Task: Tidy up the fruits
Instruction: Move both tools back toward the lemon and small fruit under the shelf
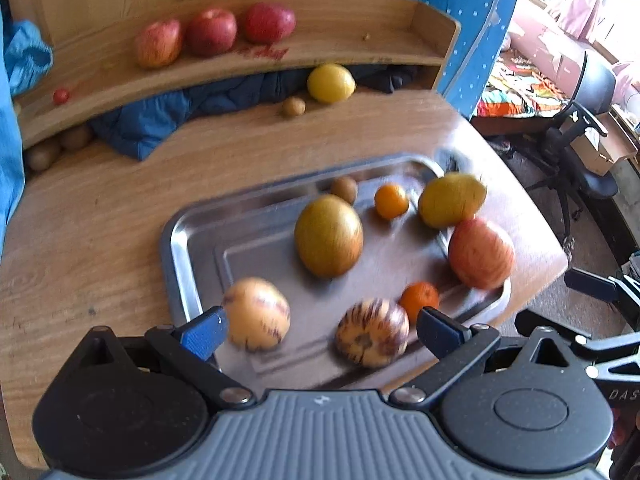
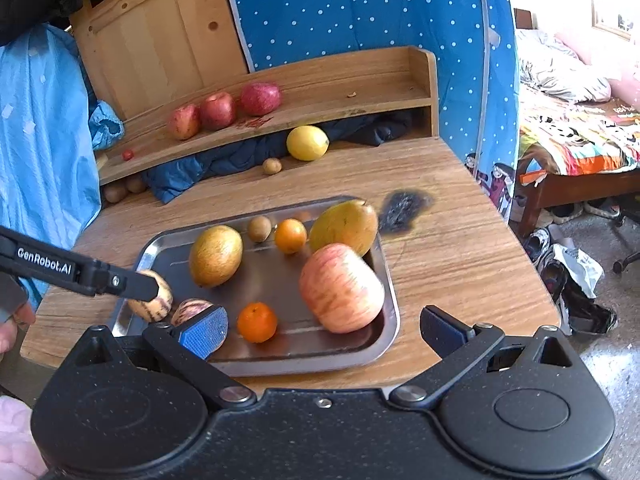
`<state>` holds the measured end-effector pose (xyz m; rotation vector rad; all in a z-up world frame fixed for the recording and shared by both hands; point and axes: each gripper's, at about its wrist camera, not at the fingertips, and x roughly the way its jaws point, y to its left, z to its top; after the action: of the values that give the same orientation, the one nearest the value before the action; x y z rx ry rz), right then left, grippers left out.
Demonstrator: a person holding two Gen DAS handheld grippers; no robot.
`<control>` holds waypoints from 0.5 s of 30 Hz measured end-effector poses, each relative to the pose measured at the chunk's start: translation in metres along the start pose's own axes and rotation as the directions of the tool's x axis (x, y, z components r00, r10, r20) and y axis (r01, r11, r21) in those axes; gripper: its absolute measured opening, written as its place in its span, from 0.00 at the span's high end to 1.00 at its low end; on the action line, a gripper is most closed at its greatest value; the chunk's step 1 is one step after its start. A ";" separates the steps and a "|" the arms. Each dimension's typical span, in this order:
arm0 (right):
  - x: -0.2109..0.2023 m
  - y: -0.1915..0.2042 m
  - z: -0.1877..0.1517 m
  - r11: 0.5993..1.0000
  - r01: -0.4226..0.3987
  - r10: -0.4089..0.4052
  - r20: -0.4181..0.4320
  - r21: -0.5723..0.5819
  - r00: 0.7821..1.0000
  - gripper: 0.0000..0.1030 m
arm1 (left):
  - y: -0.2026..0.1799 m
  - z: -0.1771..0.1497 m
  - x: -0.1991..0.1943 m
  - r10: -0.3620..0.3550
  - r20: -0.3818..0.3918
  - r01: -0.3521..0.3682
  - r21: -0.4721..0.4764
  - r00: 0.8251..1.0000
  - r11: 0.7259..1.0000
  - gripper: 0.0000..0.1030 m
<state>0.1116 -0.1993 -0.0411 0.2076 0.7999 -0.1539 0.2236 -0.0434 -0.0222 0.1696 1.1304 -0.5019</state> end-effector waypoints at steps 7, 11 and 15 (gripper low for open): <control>0.014 -0.018 0.022 1.000 0.025 -0.025 0.017 0.012 1.000 0.01 | -0.009 0.031 0.012 0.004 0.026 -0.005 0.010 1.000 1.000 0.01; 0.028 -0.027 0.037 1.000 0.025 -0.025 0.023 0.017 0.999 0.01 | -0.009 0.050 0.022 0.018 0.029 -0.018 0.000 0.999 1.000 0.01; 0.046 -0.037 0.055 0.999 0.039 -0.041 0.040 0.032 0.998 0.01 | -0.008 0.068 0.030 0.026 0.044 -0.026 0.008 0.999 1.000 0.01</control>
<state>0.1735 -0.2514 -0.0414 0.2178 0.7623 -0.2080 0.2862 -0.0847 -0.0188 0.1794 1.0826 -0.4851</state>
